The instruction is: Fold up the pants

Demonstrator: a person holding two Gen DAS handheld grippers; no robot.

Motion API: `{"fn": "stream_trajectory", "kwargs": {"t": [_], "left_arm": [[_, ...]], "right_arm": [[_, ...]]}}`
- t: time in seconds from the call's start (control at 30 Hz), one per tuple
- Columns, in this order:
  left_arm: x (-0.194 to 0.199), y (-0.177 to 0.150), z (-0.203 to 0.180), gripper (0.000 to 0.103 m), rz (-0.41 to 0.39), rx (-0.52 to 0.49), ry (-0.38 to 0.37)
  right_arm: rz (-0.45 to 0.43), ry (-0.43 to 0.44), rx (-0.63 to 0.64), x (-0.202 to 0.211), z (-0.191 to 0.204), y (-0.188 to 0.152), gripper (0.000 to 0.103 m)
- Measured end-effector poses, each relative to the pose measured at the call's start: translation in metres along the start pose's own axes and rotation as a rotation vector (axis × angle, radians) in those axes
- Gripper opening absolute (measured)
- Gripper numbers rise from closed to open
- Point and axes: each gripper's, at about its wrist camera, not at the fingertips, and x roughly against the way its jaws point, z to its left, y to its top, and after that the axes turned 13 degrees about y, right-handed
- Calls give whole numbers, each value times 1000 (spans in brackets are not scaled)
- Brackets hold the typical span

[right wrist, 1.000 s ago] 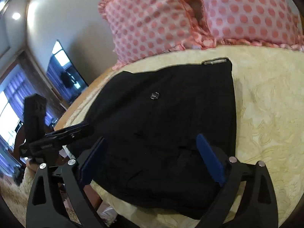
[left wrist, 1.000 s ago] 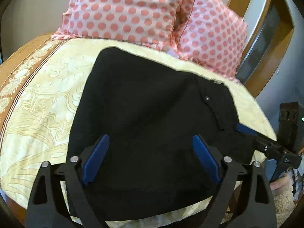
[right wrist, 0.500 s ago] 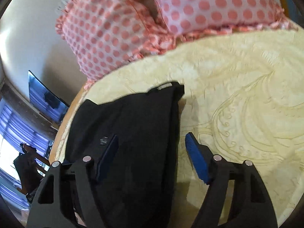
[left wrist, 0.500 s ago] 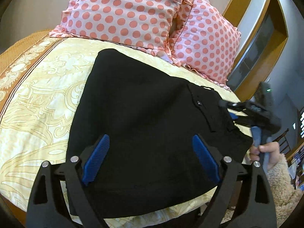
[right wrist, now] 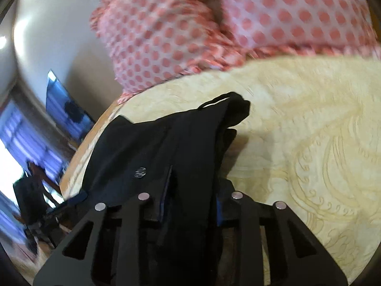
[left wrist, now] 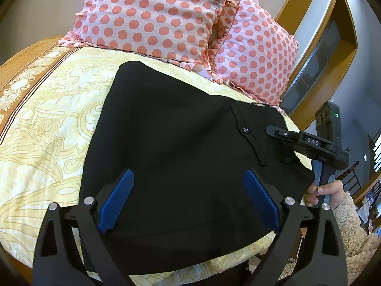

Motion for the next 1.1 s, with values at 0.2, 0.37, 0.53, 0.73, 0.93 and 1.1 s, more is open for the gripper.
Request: {"fn": "stream_trajectory", "kwargs": {"t": [0.2, 0.37, 0.53, 0.73, 0.93, 1.1], "left_arm": [[5, 9, 1, 94, 33, 20, -20], [11, 49, 36, 92, 33, 144, -28], [-24, 81, 68, 79, 165, 228, -21], [-65, 98, 67, 70, 284, 187, 14], [-83, 105, 61, 20, 296, 172, 29], [-67, 118, 47, 11, 245, 123, 11]], "right_arm": [[26, 51, -176, -6, -34, 3, 48], [23, 82, -98, -6, -22, 5, 30], [10, 99, -69, -2, -15, 5, 27], [42, 97, -166, -8, -31, 6, 41], [42, 110, -126, -10, -24, 7, 25], [30, 149, -102, -5, -14, 29, 22]]}}
